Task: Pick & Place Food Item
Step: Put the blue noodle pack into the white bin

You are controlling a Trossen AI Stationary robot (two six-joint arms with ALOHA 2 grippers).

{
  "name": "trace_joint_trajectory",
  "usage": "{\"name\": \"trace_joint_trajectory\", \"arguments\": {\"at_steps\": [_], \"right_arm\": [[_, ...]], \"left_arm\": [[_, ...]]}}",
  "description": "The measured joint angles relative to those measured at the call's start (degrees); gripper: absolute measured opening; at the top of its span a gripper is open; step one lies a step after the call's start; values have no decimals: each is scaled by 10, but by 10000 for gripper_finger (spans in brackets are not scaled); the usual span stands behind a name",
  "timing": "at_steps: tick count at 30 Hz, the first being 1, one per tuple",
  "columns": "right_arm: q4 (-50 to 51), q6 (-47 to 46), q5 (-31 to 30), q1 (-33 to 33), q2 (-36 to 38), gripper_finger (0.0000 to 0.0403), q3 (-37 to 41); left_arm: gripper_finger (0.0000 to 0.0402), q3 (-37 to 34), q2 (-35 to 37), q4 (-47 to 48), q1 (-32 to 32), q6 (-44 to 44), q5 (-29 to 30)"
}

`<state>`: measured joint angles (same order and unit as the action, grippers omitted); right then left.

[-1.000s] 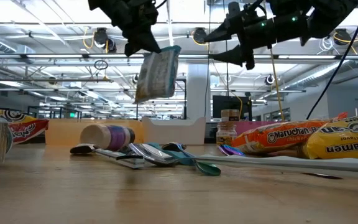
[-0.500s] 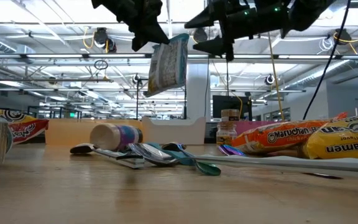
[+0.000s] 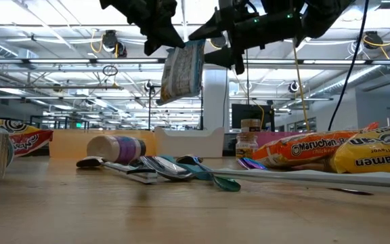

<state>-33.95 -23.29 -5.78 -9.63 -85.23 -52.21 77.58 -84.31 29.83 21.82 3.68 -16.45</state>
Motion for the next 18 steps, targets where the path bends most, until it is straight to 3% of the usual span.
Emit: {"name": "trace_joint_trajectory", "arguments": {"at_steps": [18], "right_arm": [[-1,1,-1,-1,0,104,0]], "left_arm": [[0,0,0,-1,-3,-5,0]]}}
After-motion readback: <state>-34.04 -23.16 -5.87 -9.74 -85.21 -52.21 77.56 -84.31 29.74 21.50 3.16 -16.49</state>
